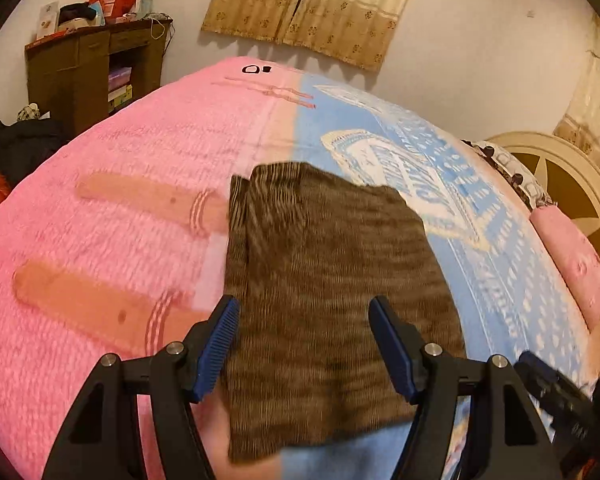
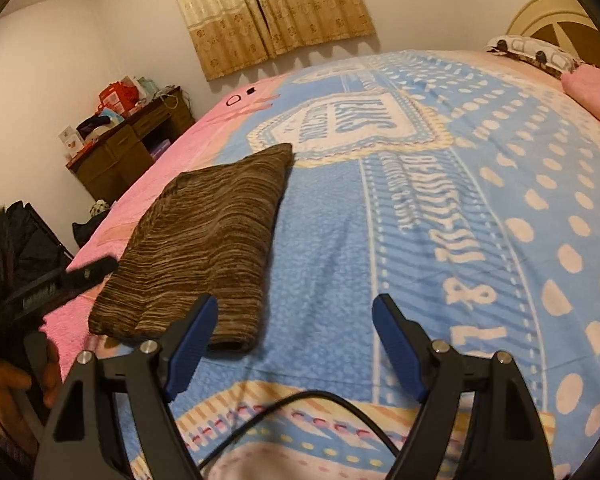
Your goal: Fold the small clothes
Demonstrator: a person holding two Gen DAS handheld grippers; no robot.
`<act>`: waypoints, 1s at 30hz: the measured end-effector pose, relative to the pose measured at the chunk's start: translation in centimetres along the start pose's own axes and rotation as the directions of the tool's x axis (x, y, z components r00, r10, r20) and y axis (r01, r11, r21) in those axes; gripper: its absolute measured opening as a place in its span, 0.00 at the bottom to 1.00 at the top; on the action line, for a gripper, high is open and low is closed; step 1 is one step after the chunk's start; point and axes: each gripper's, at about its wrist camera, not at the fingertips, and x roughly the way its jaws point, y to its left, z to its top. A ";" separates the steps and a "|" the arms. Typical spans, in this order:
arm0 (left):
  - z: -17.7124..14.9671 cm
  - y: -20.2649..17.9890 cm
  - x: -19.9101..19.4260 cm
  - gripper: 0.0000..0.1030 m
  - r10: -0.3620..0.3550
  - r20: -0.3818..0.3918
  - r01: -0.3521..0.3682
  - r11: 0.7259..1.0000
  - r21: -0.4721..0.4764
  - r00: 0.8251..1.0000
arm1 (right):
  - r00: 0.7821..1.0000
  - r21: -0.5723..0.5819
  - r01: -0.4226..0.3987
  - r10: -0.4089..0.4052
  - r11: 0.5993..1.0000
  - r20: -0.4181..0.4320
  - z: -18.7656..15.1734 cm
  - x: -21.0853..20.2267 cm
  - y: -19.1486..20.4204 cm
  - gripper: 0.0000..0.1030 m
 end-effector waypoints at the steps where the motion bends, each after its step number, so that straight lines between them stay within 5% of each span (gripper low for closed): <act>1: 0.4 0.1 0.3 0.66 -0.008 -0.002 0.008 1.000 -0.008 1.000 | 1.000 -0.006 -0.003 0.003 1.000 0.002 0.2 0.1 0.3 0.80; 6: 1.1 2.8 3.1 0.66 0.046 -0.031 -0.049 0.992 -0.112 0.998 | 1.000 -0.017 -0.008 0.008 1.000 0.014 0.5 0.4 0.8 0.80; 8: 0.3 4.2 4.6 0.67 0.004 -0.089 -0.021 0.981 -0.191 0.996 | 1.000 -0.019 -0.002 0.002 1.000 0.012 0.5 0.5 0.8 0.80; 14: -0.7 2.5 4.5 0.90 -0.021 -0.050 0.019 0.999 -0.035 0.999 | 1.000 0.025 -0.001 0.001 1.000 -0.018 0.7 1.7 -0.2 0.80; 17: -0.6 3.7 4.2 0.91 -0.097 -0.042 0.093 0.992 -0.088 0.994 | 1.000 0.038 -0.007 0.008 0.999 -0.025 0.5 2.0 -0.3 0.80; 21: -0.6 7.1 3.0 0.91 -0.264 -0.002 0.254 0.929 -0.268 0.964 | 1.000 0.028 -0.007 0.008 1.000 -0.022 0.4 1.9 -0.1 0.80; 26: -1.4 4.8 2.7 0.91 -0.176 -0.024 0.172 0.977 -0.123 0.984 | 0.999 0.045 -0.018 0.020 0.999 -0.036 0.3 2.5 -0.3 0.80; 30: -1.3 3.7 3.0 0.91 -0.153 -0.047 0.146 0.982 -0.123 0.987 | 0.999 0.048 -0.022 0.024 0.999 -0.038 0.0 2.5 -0.5 0.80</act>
